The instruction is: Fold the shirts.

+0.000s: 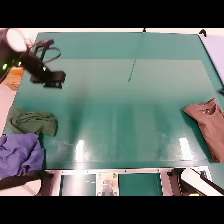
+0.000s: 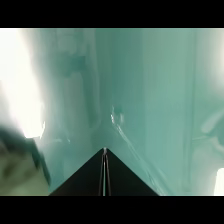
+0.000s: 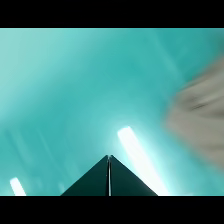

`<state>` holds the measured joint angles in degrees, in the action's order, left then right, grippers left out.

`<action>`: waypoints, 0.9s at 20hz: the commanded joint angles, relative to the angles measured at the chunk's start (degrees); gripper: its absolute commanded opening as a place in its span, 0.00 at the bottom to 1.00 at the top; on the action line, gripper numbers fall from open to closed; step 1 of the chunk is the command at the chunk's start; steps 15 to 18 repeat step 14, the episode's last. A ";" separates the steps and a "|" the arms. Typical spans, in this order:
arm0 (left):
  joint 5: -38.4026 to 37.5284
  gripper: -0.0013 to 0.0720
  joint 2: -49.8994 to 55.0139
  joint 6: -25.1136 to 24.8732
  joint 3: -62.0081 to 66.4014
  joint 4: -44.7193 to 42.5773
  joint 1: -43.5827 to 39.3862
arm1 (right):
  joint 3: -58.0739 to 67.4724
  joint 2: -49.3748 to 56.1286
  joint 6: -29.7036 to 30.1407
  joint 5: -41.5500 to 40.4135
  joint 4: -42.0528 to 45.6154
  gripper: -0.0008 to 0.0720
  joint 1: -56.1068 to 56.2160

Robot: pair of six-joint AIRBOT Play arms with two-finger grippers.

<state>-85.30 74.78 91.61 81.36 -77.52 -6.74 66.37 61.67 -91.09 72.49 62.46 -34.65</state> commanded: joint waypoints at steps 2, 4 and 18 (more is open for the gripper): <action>6.38 0.05 -19.12 4.04 -26.71 1.73 0.02 | -9.07 -3.02 -0.17 -2.16 4.24 0.04 25.77; 6.69 0.05 -23.82 4.94 -32.44 1.97 0.02 | -13.46 -3.78 -0.35 -4.74 4.26 0.04 33.11; 8.37 0.05 -25.55 5.92 -33.88 2.05 0.02 | -15.58 -3.72 1.16 -4.74 3.61 0.04 44.61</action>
